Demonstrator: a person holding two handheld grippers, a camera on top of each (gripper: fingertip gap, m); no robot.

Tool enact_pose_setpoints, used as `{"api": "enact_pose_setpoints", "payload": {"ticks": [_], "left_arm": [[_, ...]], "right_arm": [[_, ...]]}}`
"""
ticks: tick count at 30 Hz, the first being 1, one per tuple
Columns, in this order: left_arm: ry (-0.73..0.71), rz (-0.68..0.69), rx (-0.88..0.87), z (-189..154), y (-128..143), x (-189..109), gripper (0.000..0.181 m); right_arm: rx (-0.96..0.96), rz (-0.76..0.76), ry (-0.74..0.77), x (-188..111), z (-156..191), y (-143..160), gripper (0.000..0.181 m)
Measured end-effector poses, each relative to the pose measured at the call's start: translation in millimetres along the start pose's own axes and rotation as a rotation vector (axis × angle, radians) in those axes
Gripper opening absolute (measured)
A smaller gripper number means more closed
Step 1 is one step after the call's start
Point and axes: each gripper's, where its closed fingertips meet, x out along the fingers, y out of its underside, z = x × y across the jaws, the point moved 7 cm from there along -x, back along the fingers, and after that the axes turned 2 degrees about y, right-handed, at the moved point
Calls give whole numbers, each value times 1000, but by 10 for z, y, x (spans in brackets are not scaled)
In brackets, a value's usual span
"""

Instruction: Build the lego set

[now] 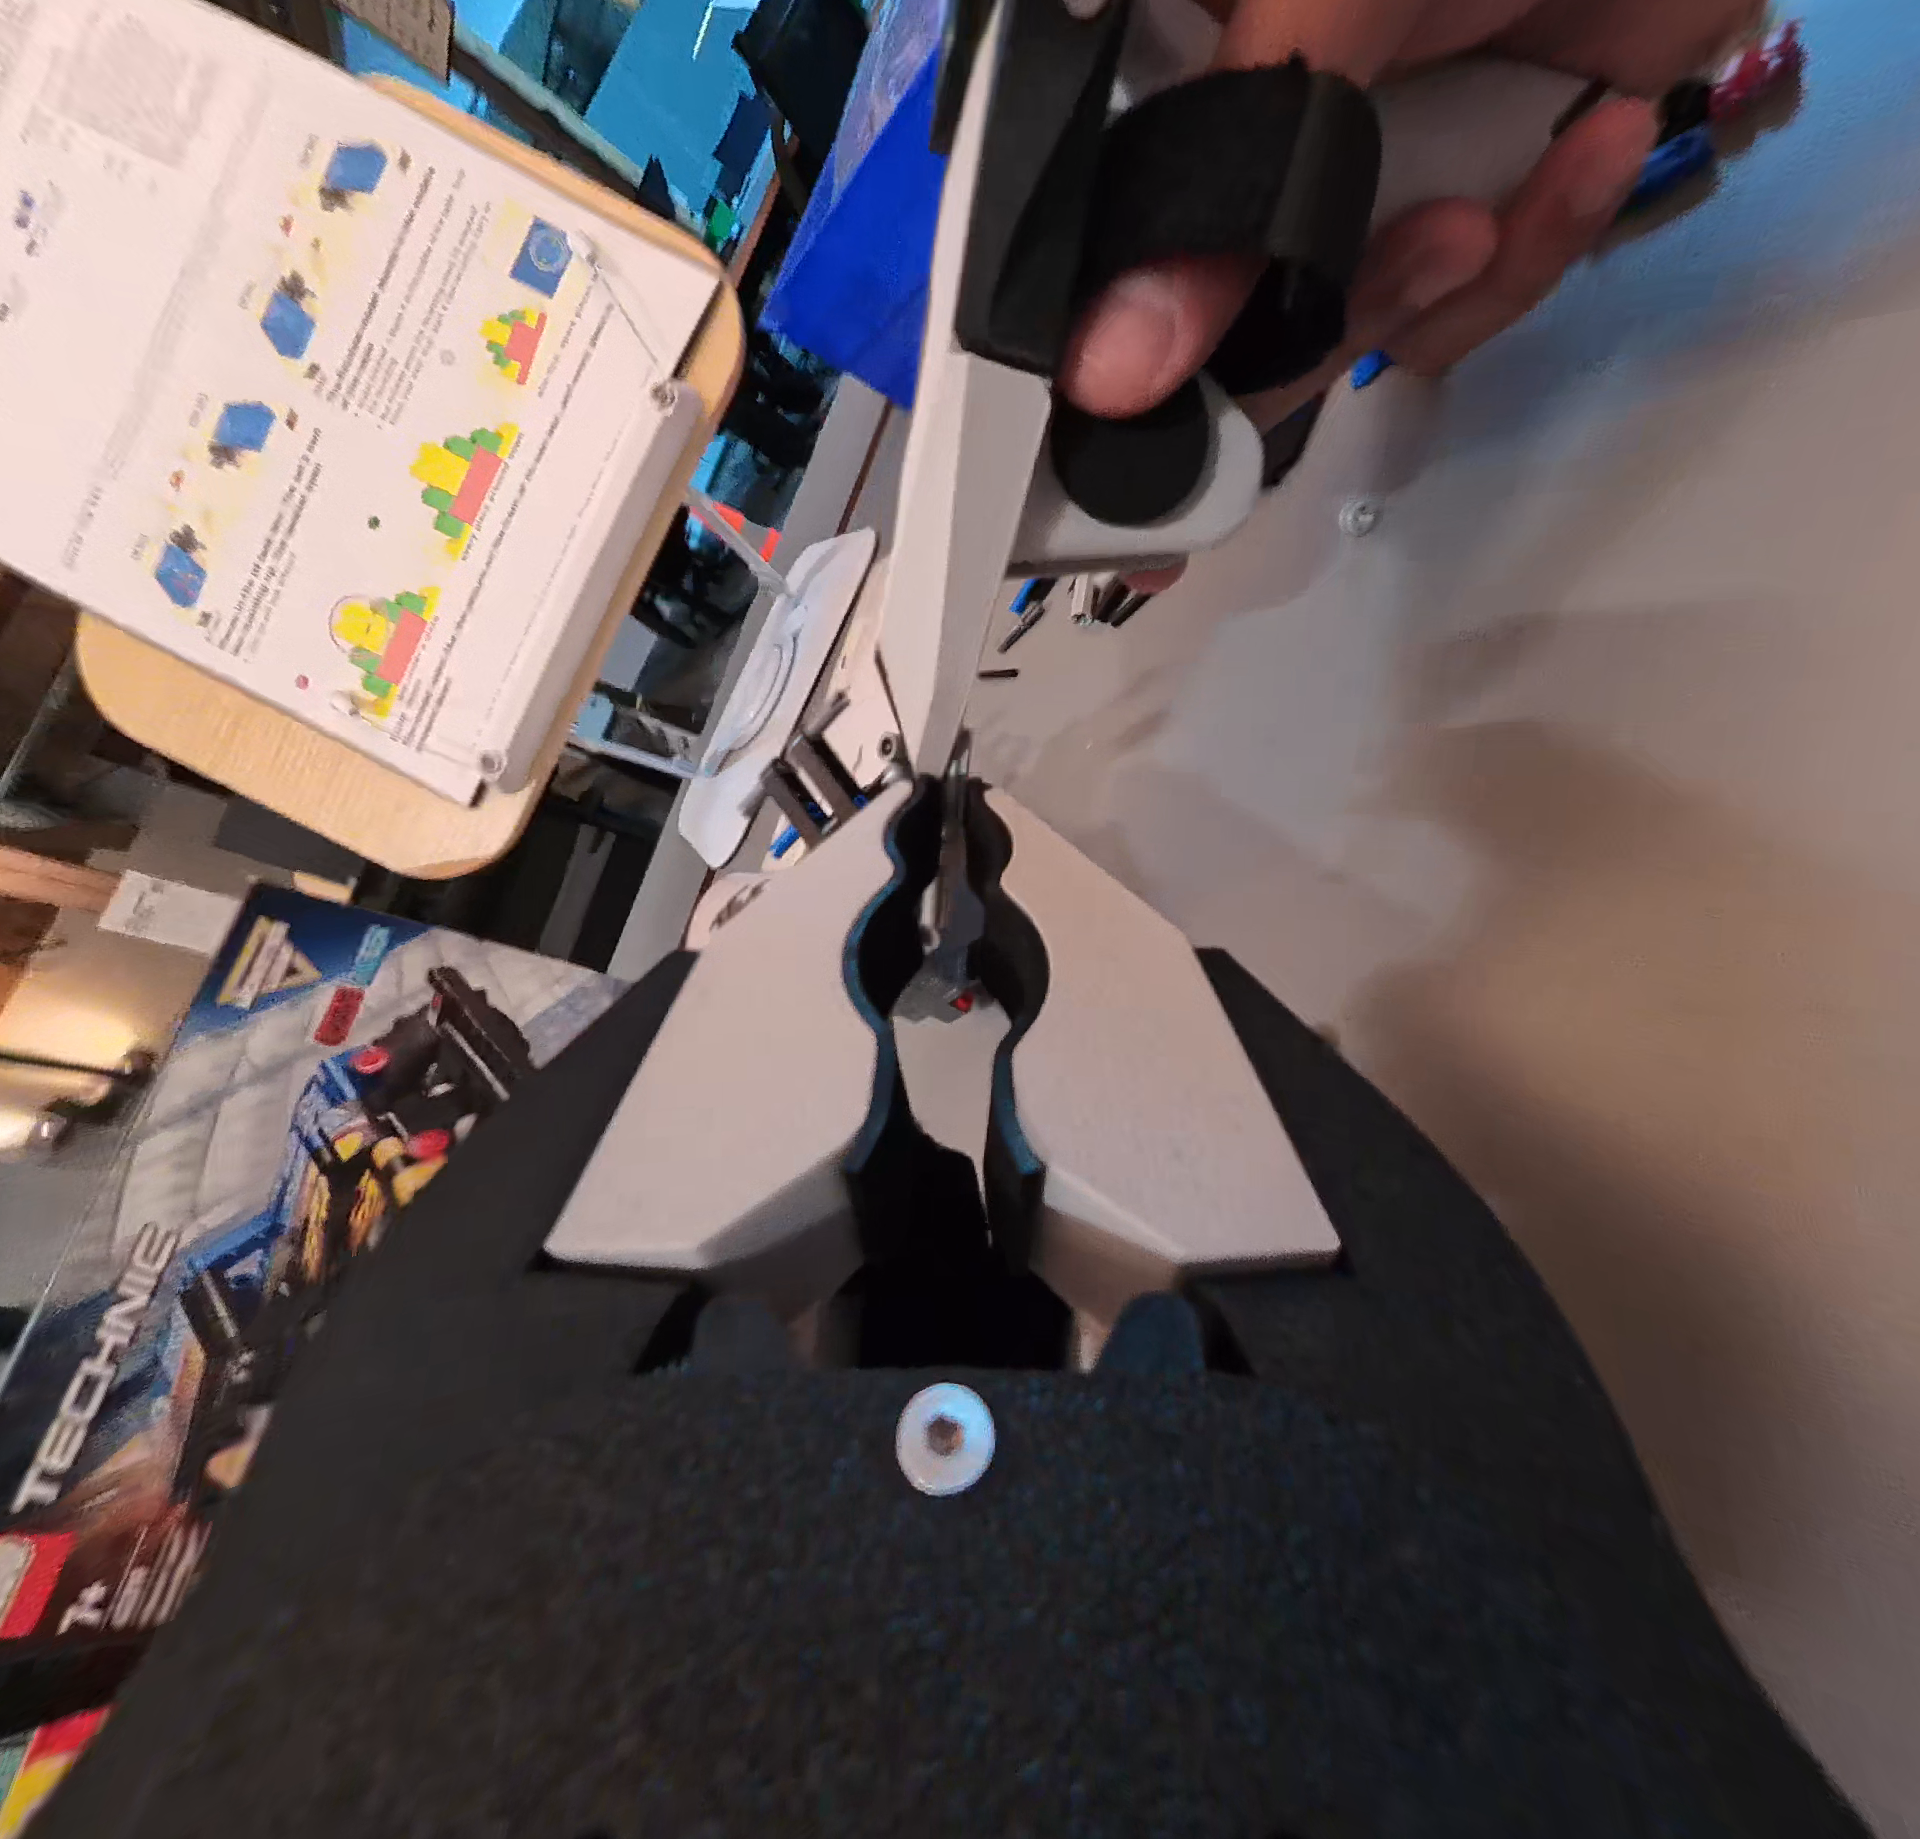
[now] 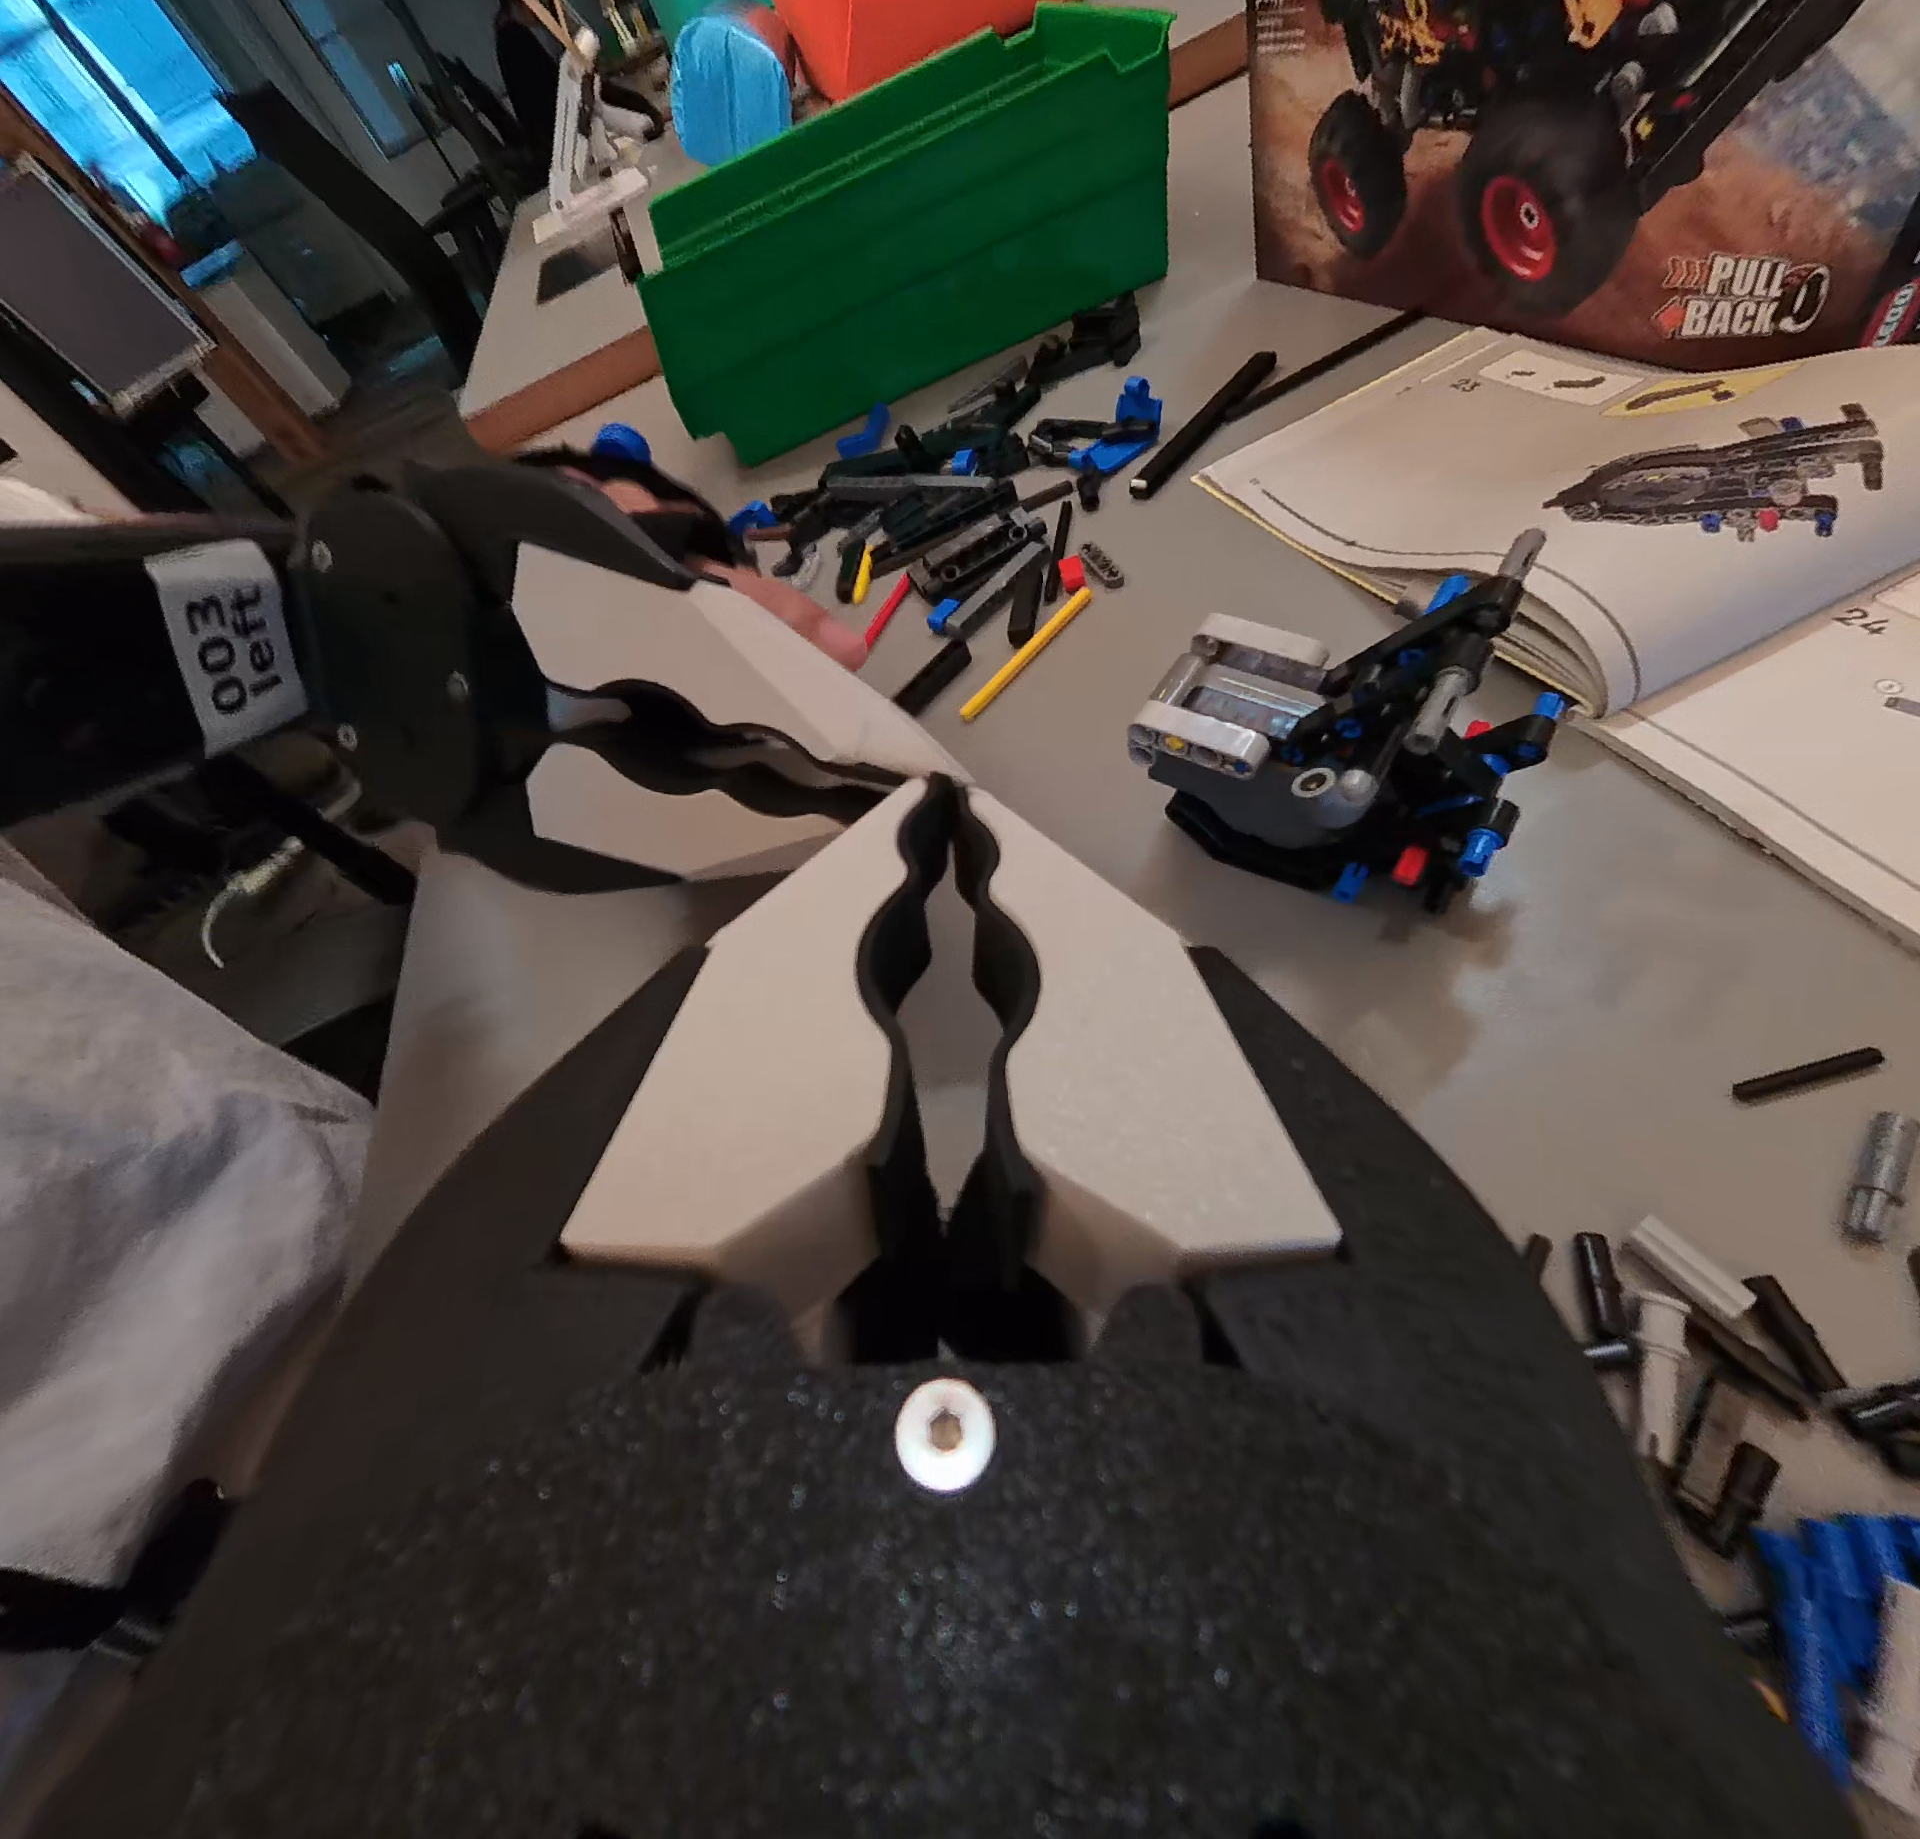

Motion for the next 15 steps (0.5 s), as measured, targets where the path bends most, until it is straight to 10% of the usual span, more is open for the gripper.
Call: {"api": "enact_pose_setpoints", "payload": {"ticks": [8,15], "left_arm": [[20,23,8,141,123,-27,2],[154,11,-251,471,507,-49,2]], "right_arm": [[-61,-56,-107,-126,56,-134,7],[-376,373,-151,255,201,246,29]]}}
